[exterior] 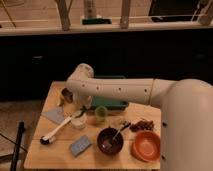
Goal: Place pepper in paper cup
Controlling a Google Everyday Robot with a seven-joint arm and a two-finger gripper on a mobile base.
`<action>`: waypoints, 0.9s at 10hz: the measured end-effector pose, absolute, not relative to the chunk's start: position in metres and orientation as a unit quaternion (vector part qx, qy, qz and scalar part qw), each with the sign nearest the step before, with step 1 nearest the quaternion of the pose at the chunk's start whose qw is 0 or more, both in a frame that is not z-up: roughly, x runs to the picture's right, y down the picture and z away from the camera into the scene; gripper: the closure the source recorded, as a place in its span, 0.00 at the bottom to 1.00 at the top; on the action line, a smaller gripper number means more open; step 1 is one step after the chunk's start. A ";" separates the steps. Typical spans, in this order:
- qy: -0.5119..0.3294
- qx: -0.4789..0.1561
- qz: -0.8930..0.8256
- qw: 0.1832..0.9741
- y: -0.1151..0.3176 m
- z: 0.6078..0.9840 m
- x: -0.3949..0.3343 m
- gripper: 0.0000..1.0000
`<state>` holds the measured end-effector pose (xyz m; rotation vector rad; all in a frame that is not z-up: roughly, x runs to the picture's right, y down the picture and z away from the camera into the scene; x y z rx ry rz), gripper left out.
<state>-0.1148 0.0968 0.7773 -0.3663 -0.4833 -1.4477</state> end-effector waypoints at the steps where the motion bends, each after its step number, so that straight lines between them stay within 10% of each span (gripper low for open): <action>1: -0.222 -0.169 -0.652 0.706 0.100 0.773 -0.118 1.00; 9: -0.259 -0.188 -0.659 0.680 0.126 0.747 -0.146 1.00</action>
